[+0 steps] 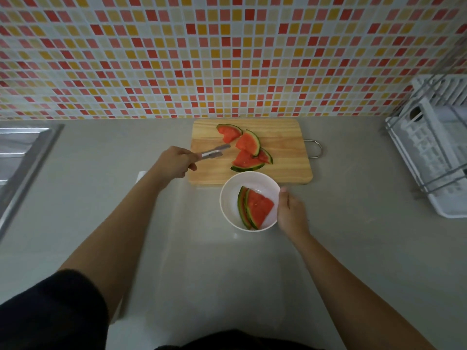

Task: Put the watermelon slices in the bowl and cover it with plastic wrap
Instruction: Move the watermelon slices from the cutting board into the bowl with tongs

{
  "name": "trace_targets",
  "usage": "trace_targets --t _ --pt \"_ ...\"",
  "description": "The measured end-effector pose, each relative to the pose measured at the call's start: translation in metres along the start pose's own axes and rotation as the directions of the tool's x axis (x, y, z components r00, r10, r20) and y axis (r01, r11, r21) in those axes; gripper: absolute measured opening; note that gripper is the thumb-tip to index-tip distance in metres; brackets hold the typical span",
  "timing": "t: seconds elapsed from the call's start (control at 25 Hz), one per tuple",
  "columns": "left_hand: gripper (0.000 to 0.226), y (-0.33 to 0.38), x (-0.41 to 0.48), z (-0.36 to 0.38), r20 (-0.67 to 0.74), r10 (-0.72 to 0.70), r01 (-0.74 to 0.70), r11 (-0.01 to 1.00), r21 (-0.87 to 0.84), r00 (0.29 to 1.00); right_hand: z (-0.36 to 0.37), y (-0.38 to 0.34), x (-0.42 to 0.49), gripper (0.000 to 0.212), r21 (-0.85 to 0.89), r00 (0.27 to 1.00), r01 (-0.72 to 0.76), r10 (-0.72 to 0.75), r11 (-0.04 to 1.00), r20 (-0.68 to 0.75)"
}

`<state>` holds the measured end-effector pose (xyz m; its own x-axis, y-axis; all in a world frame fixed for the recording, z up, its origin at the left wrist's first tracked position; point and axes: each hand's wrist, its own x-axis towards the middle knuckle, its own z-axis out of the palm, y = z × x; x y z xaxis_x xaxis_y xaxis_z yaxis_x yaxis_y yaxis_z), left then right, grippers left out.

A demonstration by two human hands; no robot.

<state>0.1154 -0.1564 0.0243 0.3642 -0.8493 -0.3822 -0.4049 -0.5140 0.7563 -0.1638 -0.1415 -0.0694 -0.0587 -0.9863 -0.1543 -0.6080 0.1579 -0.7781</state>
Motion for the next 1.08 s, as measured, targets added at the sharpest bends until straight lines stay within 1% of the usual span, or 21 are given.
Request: trace_targets --t 0.08,0.16,0.32,0.4,0.52,0.6,0.64,0.68,0.72,0.76,0.8,0.84,0.92,1.08 --pt "0.026 -0.002 0.019 0.011 0.031 -0.031 0.032 0.999 -0.042 0.999 0.001 0.001 0.001 0.053 -0.004 1.000 0.005 -0.005 1.000 -0.006" --pt "0.024 0.002 0.035 0.021 0.080 -0.057 0.066 0.990 -0.126 0.995 0.002 0.003 0.002 0.052 -0.003 1.000 0.007 -0.007 1.000 -0.014" --pt "0.017 0.014 0.061 0.039 0.228 -0.108 0.168 0.950 -0.262 0.968 0.002 0.004 0.002 0.048 -0.022 1.000 0.011 -0.012 1.000 -0.028" --pt "0.016 0.014 0.070 0.043 0.246 -0.116 0.189 0.936 -0.297 0.962 0.003 0.005 0.002 0.048 -0.014 1.000 0.007 -0.007 1.000 -0.029" --pt "0.015 0.015 0.074 0.043 0.225 -0.115 0.180 0.939 -0.293 0.967 0.004 0.006 0.001 0.050 0.001 1.000 -0.013 0.013 1.000 -0.022" --pt "0.016 0.018 0.070 0.039 0.156 -0.078 0.113 0.968 -0.226 0.985 0.003 0.006 0.001 0.052 0.016 1.000 -0.011 0.011 1.000 -0.019" --pt "0.016 0.018 0.067 0.035 0.100 -0.023 0.039 0.987 -0.153 0.995 0.003 0.006 0.000 0.053 0.017 1.000 -0.008 0.009 1.000 -0.017" --pt "0.016 0.018 0.062 0.031 0.060 0.066 -0.064 0.997 -0.046 0.996 0.003 0.006 0.000 0.052 0.012 1.000 -0.003 0.003 1.000 -0.016" --pt "0.018 0.015 0.055 0.028 0.057 0.180 -0.184 0.979 0.082 0.982 0.002 0.005 0.000 0.052 0.004 1.000 0.004 -0.004 1.000 -0.015" --pt "0.022 0.009 0.046 0.026 0.079 0.287 -0.297 0.931 0.210 0.955 0.002 0.004 0.000 0.051 -0.004 1.000 0.008 -0.008 1.000 -0.014" --pt "0.027 -0.001 0.036 0.024 0.099 0.372 -0.384 0.870 0.308 0.923 0.001 0.004 -0.001 0.051 -0.006 1.000 0.008 -0.008 1.000 -0.014" --pt "0.030 -0.011 0.027 0.024 0.108 0.434 -0.442 0.817 0.371 0.894 0.002 0.003 -0.001 0.051 -0.002 1.000 0.005 -0.005 1.000 -0.013" --pt "0.032 -0.032 0.010 0.026 0.092 0.522 -0.510 0.757 0.408 0.848 0.001 0.002 -0.001 0.050 0.001 1.000 -0.001 0.001 1.000 -0.012" --pt "0.037 -0.057 -0.005 0.040 -0.022 0.586 -0.542 0.763 0.352 0.810 -0.003 -0.002 -0.002 0.045 -0.016 1.000 -0.005 0.005 1.000 -0.012"
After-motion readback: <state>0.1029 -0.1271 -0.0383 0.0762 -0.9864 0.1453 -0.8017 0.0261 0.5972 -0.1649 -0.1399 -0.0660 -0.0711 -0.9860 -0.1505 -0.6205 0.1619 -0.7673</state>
